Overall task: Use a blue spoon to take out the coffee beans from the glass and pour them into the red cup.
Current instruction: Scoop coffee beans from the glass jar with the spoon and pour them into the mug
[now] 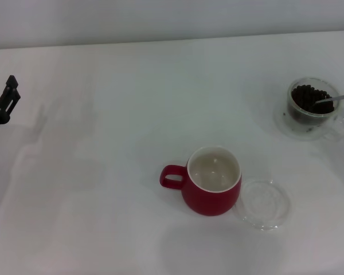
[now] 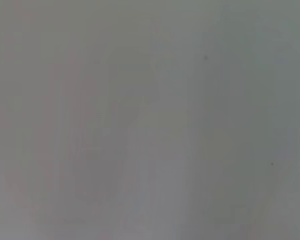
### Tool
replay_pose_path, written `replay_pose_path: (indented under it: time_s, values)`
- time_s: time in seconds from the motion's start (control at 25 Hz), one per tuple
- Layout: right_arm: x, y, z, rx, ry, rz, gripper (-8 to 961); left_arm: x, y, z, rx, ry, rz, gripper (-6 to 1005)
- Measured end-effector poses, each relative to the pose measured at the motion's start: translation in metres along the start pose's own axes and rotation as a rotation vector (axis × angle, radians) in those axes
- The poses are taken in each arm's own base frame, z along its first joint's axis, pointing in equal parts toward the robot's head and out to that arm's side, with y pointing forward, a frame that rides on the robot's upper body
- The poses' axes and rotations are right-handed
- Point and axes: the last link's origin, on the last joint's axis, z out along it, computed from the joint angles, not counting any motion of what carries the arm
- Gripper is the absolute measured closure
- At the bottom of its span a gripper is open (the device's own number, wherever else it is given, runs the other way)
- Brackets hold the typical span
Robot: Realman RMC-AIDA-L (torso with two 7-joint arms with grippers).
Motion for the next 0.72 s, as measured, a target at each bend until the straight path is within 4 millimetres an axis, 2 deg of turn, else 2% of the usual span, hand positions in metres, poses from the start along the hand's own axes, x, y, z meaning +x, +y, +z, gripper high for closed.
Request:
replay_pose_path:
  time_s: [0.72]
  values:
    - [-0.0096,0.0026,-0.0030,-0.008,-0.009,-0.005,807,-0.0007,-0.0004,-0.0010,0.002,-0.002,-0.001,270]
